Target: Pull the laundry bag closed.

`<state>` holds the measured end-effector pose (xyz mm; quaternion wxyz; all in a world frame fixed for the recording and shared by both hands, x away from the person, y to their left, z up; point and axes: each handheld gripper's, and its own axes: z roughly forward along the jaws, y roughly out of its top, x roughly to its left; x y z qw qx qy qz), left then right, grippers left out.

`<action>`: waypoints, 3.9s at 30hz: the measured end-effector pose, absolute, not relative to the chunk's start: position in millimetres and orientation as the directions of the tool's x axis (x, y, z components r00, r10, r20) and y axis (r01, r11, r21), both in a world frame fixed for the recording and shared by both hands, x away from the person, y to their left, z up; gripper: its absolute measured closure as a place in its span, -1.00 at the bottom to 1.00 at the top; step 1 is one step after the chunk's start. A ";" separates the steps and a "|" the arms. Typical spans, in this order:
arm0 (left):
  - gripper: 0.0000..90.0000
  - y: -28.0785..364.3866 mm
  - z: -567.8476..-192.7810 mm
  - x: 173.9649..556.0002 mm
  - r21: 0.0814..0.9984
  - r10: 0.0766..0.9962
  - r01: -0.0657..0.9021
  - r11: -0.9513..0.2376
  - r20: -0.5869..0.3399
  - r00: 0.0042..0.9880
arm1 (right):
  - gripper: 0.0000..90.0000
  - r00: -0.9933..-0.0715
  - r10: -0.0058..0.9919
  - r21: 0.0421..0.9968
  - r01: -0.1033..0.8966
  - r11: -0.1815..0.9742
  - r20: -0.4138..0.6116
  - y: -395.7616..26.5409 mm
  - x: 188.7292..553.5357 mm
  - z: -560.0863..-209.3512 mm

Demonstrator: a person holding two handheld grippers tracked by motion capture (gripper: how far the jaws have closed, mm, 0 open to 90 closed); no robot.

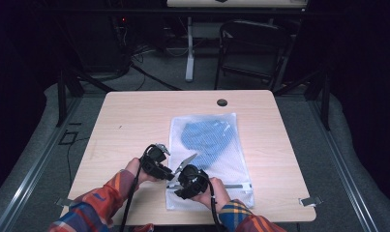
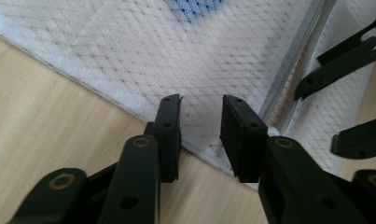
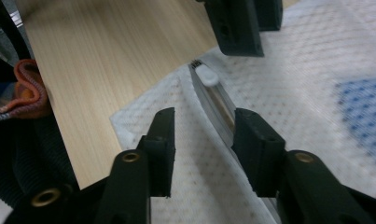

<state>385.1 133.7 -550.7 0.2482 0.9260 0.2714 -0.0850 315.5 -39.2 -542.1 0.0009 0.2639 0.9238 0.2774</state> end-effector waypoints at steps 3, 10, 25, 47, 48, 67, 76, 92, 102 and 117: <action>0.65 132.8 -555.9 385.4 0.393 0.459 0.544 -0.741 -0.295 0.838 | 0.48 -0.853 0.499 0.502 0.502 0.705 0.152 -31.6 318.8 -546.1; 0.83 132.9 -557.6 384.6 0.387 0.456 0.549 -0.740 -0.311 0.834 | 0.52 -0.849 0.496 0.489 0.515 0.704 0.181 -28.9 324.5 -554.7; 0.84 133.9 -552.0 379.2 0.372 0.426 0.519 -0.770 -0.305 0.852 | 0.79 -0.853 0.493 0.561 0.495 0.663 0.171 -26.2 325.3 -565.5; 1.00 134.4 -556.0 372.0 0.363 0.428 0.504 -0.784 -0.273 0.862 | 0.93 -0.860 0.498 0.560 0.470 0.682 0.116 -24.7 318.4 -566.0; 1.00 134.4 -555.9 372.2 0.362 0.426 0.503 -0.785 -0.274 0.862 | 0.93 -0.860 0.499 0.561 0.468 0.683 0.111 -24.9 317.8 -566.1; 0.98 133.8 -556.6 373.7 0.349 0.425 0.523 -0.778 -0.322 0.846 | 0.92 -0.855 0.501 0.576 0.480 0.661 0.137 -23.3 319.4 -568.0; 1.00 130.6 -553.8 368.0 0.335 0.411 0.482 -0.810 -0.264 0.873 | 0.92 -0.850 0.509 0.588 0.483 0.649 0.136 -23.3 317.7 -569.2; 1.00 133.6 -554.9 369.1 0.346 0.400 0.479 -0.807 -0.276 0.874 | 0.93 -0.837 0.520 0.584 0.510 0.632 0.168 -30.7 319.9 -569.2; 1.00 134.2 -555.4 368.8 0.355 0.390 0.469 -0.808 -0.273 0.879 | 0.92 -0.835 0.514 0.579 0.522 0.626 0.196 -35.6 322.6 -570.0; 0.99 130.5 -554.3 363.5 0.371 0.360 0.417 -0.830 -0.214 0.908 | 0.90 -0.825 0.513 0.575 0.544 0.611 0.236 -37.8 325.4 -571.2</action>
